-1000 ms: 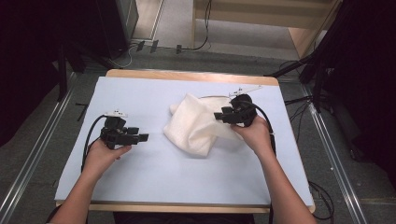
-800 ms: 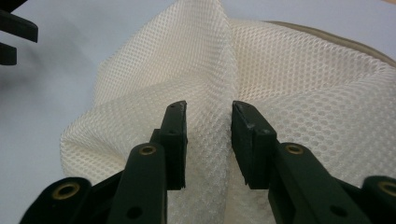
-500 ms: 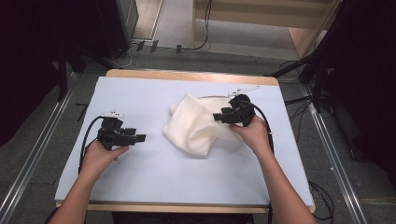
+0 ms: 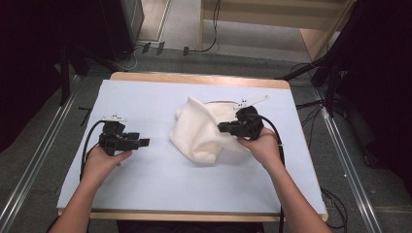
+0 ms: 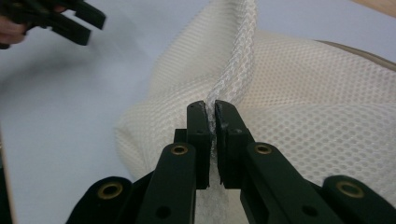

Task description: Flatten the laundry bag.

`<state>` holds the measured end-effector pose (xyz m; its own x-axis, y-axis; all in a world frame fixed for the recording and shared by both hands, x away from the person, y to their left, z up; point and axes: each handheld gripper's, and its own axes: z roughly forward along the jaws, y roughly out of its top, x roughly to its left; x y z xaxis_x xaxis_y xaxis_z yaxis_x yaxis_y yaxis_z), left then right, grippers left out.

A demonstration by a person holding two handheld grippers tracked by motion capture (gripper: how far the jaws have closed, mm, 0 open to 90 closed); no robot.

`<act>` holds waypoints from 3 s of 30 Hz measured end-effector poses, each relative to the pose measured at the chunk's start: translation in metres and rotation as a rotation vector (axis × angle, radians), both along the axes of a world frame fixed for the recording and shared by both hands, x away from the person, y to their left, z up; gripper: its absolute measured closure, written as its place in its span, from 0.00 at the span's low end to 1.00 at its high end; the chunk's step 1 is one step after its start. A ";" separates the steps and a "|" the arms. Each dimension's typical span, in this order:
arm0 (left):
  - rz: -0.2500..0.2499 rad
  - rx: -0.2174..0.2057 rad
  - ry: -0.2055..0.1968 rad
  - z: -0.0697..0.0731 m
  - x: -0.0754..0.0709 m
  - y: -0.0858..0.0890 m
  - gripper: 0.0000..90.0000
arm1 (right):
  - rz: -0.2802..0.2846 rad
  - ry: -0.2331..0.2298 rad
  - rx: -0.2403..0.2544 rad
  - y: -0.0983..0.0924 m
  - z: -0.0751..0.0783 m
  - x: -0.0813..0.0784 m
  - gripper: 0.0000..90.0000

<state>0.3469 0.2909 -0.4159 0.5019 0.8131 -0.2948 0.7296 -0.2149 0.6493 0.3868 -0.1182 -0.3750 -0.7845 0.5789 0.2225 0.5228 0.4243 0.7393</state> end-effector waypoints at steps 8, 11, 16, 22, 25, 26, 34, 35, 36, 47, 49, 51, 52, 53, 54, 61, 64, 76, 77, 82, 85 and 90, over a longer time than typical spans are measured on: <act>0.007 -0.043 -0.003 0.006 0.001 -0.004 0.47 | 0.070 -0.051 0.036 -0.003 -0.002 -0.045 0.97; 0.000 -0.047 -0.008 0.009 0.003 -0.009 0.48 | 0.095 -0.052 0.058 -0.001 -0.008 -0.061 0.97; -0.021 -0.060 0.003 0.012 0.007 -0.017 0.52 | 0.135 -0.055 0.053 0.006 -0.020 -0.080 0.97; -0.031 -0.072 0.006 0.014 0.012 -0.022 0.53 | 0.152 -0.032 0.025 0.015 -0.037 -0.091 0.96; -0.046 -0.071 0.007 0.015 0.015 -0.026 0.54 | 0.173 -0.015 -0.018 0.024 -0.053 -0.097 0.96; -0.050 -0.069 0.007 0.015 0.016 -0.027 0.54 | 0.173 -0.015 -0.018 0.024 -0.053 -0.097 0.96; -0.084 -0.067 -0.011 0.020 0.020 -0.038 0.54 | 0.204 0.055 -0.077 0.039 -0.089 -0.095 0.95; -0.089 -0.060 -0.016 0.019 0.020 -0.039 0.54 | 0.211 0.048 -0.076 0.040 -0.089 -0.094 0.94; -0.093 -0.050 -0.018 0.019 0.020 -0.039 0.53 | 0.213 0.047 -0.071 0.039 -0.088 -0.094 0.93; -0.083 -0.038 -0.032 0.020 0.019 -0.036 0.52 | 0.199 -0.002 0.043 0.013 -0.042 -0.105 0.68; -0.086 -0.041 -0.033 0.020 0.019 -0.036 0.53 | 0.193 -0.008 0.053 0.009 -0.038 -0.105 0.69; -0.088 -0.046 -0.030 0.021 0.019 -0.037 0.53 | 0.173 -0.015 0.062 -0.001 -0.032 -0.106 0.73; -0.091 -0.045 -0.031 0.022 0.020 -0.037 0.53 | 0.158 -0.005 0.079 -0.008 -0.028 -0.104 0.78; -0.096 -0.048 -0.028 0.023 0.020 -0.039 0.53 | 0.149 -0.007 0.088 -0.012 -0.026 -0.102 0.81; -0.099 -0.049 -0.026 0.024 0.020 -0.039 0.53 | 0.137 -0.013 0.100 -0.015 -0.024 -0.101 0.84; -0.112 -0.067 -0.003 0.043 0.019 -0.047 0.56 | 0.053 -0.037 0.073 -0.021 -0.021 -0.086 0.87; -0.154 -0.088 -0.014 0.062 0.013 -0.055 0.56 | 0.008 -0.075 0.014 -0.024 -0.027 -0.075 0.82; -0.271 -0.098 -0.008 0.094 -0.009 -0.096 0.45 | -0.165 -0.070 -0.042 -0.065 -0.041 -0.029 0.70; -0.271 -0.104 -0.002 0.094 -0.009 -0.103 0.42 | -0.184 -0.075 -0.043 -0.071 -0.042 -0.021 0.67; -0.242 -0.107 0.035 0.084 0.003 -0.113 0.44 | -0.228 -0.076 -0.039 -0.080 -0.045 -0.010 0.59; -0.252 -0.118 0.046 0.073 0.012 -0.120 0.73 | -0.244 -0.065 -0.050 -0.085 -0.051 -0.002 0.57; -0.281 -0.066 0.037 0.064 0.010 -0.120 0.95 | -0.274 -0.065 -0.068 -0.090 -0.057 0.006 0.56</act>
